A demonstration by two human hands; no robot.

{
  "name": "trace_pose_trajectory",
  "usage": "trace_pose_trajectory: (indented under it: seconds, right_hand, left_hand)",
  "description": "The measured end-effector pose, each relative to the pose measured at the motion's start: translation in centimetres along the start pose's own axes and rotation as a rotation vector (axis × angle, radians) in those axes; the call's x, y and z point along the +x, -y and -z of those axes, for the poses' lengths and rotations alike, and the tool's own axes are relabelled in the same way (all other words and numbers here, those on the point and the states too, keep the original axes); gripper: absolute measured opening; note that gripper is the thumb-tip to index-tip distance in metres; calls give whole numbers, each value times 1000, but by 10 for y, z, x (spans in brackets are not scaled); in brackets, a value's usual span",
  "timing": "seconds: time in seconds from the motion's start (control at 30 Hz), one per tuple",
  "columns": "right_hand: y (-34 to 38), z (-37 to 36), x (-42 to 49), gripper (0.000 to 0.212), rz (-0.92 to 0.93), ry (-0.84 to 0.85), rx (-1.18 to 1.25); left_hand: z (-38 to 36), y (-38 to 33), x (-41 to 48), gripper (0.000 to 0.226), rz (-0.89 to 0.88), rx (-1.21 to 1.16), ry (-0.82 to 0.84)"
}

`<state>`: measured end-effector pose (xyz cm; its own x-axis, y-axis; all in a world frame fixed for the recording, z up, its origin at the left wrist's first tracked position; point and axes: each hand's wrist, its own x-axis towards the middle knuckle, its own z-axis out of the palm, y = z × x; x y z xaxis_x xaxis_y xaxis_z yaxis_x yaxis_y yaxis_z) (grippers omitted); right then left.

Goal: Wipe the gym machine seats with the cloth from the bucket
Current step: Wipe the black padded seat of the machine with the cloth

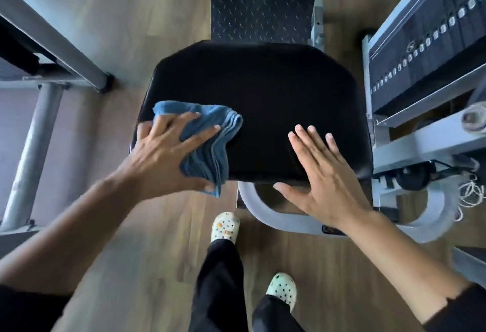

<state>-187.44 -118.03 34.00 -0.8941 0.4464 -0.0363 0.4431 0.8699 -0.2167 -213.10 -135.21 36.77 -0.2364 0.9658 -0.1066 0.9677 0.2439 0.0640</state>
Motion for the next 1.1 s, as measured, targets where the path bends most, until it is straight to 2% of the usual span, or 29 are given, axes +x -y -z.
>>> trace_pose_trajectory:
  seconds: [0.13, 0.27, 0.37, 0.5, 0.67, 0.77, 0.9, 1.1]
  right_hand:
    - [-9, -3, -6, 99, 27, 26, -131]
    - [-9, -6, -7, 99, 27, 4, -161]
    - [-9, -7, -7, 96, 16, -16, -190]
    - [-10, -5, -11, 93, -43, -42, -198]
    - [-13, -4, -14, 99, -83, -18, -211]
    - [-12, -4, -16, 97, -85, -16, -215]
    - [-13, 0, -17, 93, -79, 7, -155]
    - [-11, 17, -22, 84, -134, -13, 234]
  left_hand:
    - [-9, -4, 11, 112, -83, 43, 0]
    - [-17, -25, 9, 101, -75, 64, -64]
    - [-24, -70, 20, 95, -101, 65, -159]
    - [-32, -118, 39, 94, -118, 87, -183]
    - [-28, -76, 19, 81, -156, 75, -266]
    - [-28, -35, 0, 81, -142, 81, -263]
    - [-27, -36, 1, 83, -107, 47, -223]
    - [-22, -72, 30, 104, -106, 16, -50]
